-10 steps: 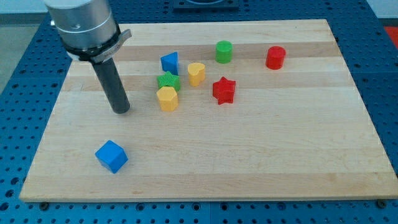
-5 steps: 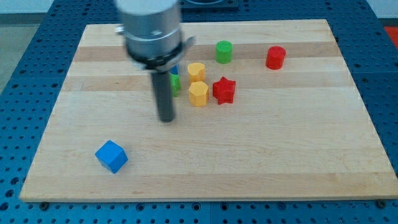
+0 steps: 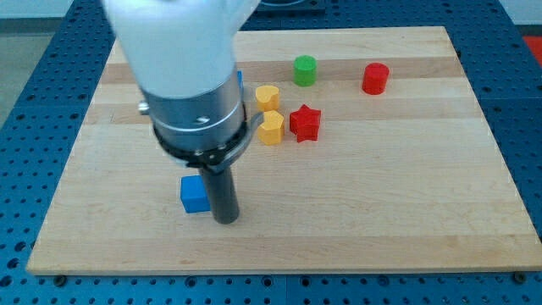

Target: Move the blue cube to the bottom of the red circle

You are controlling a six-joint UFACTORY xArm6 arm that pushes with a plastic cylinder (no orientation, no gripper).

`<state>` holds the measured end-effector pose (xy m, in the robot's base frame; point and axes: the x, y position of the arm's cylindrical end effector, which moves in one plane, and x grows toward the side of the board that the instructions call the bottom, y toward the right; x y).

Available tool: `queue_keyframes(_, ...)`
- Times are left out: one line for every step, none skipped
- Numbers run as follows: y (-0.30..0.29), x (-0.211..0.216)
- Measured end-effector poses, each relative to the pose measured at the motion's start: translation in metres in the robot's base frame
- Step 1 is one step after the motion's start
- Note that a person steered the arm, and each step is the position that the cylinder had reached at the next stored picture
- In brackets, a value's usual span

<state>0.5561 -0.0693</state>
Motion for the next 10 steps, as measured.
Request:
queue_keyframes(-0.050,0.022)
queue_keyframes(-0.100,0.010)
queue_keyframes(-0.083,-0.036)
queue_keyframes(-0.014,-0.037)
queue_keyframes(-0.056,-0.011)
queue_keyframes(-0.019,0.002)
queue_keyframes(0.027,-0.013)
queue_keyframes(0.059,-0.034)
queue_keyframes(0.069,-0.029)
queue_keyframes(0.044,0.002)
